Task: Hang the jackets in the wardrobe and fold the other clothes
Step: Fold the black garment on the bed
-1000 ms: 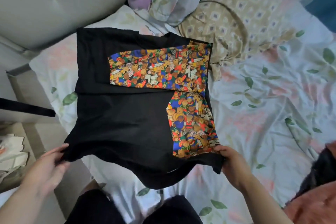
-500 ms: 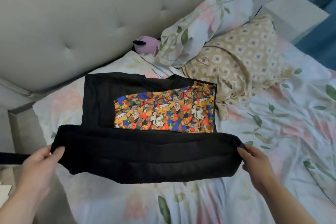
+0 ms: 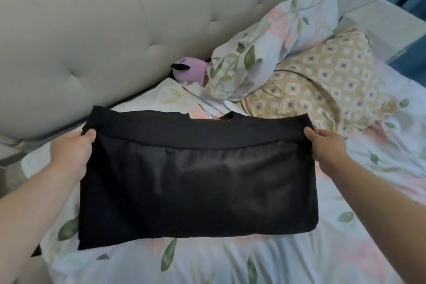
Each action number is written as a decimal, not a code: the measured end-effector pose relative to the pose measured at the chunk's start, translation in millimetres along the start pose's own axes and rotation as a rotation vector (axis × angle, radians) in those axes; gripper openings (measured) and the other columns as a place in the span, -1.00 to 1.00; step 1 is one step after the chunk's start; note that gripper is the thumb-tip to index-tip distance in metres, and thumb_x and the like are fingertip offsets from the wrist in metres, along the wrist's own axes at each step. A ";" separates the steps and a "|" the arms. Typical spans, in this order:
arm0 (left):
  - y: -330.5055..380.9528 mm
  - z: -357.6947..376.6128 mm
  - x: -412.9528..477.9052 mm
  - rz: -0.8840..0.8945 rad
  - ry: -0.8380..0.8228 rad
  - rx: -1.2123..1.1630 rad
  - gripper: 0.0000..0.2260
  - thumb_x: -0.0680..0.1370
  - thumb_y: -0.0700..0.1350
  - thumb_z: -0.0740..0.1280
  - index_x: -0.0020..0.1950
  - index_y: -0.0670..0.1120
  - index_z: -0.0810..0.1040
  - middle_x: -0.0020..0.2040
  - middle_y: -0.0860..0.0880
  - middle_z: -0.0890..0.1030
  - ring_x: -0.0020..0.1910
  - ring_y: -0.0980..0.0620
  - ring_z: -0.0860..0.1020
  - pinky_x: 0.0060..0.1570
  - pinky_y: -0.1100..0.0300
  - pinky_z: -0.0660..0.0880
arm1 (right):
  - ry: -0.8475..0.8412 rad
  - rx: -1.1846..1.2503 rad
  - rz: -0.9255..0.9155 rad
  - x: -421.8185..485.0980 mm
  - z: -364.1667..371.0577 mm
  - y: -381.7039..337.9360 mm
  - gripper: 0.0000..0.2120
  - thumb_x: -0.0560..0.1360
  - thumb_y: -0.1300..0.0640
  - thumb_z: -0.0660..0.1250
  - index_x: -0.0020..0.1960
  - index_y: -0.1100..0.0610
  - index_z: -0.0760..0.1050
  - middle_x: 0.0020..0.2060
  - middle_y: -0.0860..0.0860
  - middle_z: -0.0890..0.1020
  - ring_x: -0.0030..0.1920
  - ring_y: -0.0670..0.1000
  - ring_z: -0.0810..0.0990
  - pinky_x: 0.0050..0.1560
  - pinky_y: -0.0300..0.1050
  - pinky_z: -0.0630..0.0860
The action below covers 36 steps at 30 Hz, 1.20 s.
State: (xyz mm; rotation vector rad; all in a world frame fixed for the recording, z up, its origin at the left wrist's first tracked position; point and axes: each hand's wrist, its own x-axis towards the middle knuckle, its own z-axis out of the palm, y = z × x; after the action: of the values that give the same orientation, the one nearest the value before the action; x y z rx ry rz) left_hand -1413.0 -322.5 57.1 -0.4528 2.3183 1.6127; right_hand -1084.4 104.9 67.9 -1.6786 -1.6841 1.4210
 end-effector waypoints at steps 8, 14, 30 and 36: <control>1.1 35.1 44.4 0.033 -0.128 0.124 -0.92 0.62 -0.10 0.31 -0.02 -0.08 0.56 0.01 -0.11 0.56 0.01 -0.06 0.52 0.03 0.05 0.43 | 0.016 -0.188 0.002 57.3 52.4 8.1 -0.77 0.50 -0.07 0.45 0.01 0.07 0.58 -0.01 0.03 0.61 -0.01 0.08 0.56 0.01 -0.09 0.45; -8.4 20.1 38.9 -0.145 -0.419 0.073 -0.80 0.49 0.07 0.45 -0.05 -0.04 0.71 -0.11 0.00 0.73 -0.13 0.00 0.69 -0.03 0.07 0.55 | -0.233 -0.109 0.141 41.2 51.7 29.4 -0.54 0.43 -0.15 0.50 0.15 0.14 0.55 -0.02 0.02 0.69 -0.11 -0.01 0.68 -0.26 -0.18 0.51; -45.3 -29.5 -33.0 -0.079 -0.482 0.269 -0.91 0.58 -0.08 0.39 0.06 0.09 0.59 -0.05 -0.02 0.72 -0.09 -0.10 0.69 -0.16 0.03 0.58 | -0.343 0.013 0.120 -48.5 -52.3 95.9 -0.82 0.63 0.13 0.29 0.15 -0.07 0.60 0.06 0.01 0.71 0.02 0.04 0.71 -0.03 -0.01 0.64; -93.8 -19.2 -112.8 -0.003 -0.511 0.364 -0.84 0.60 -0.07 0.36 0.12 0.17 0.58 -0.06 0.16 0.70 -0.08 0.06 0.66 -0.17 0.13 0.52 | -0.220 -0.102 0.202 -110.5 -151.3 168.9 -0.86 0.60 0.06 0.35 0.11 -0.09 0.62 0.03 0.00 0.72 0.05 0.10 0.70 0.15 0.17 0.59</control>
State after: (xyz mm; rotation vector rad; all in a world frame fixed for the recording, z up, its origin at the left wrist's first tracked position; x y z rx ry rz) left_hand -1272.8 -360.6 28.7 0.0384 2.1296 1.0979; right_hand -846.9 26.8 35.0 -1.8499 -1.7690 1.6937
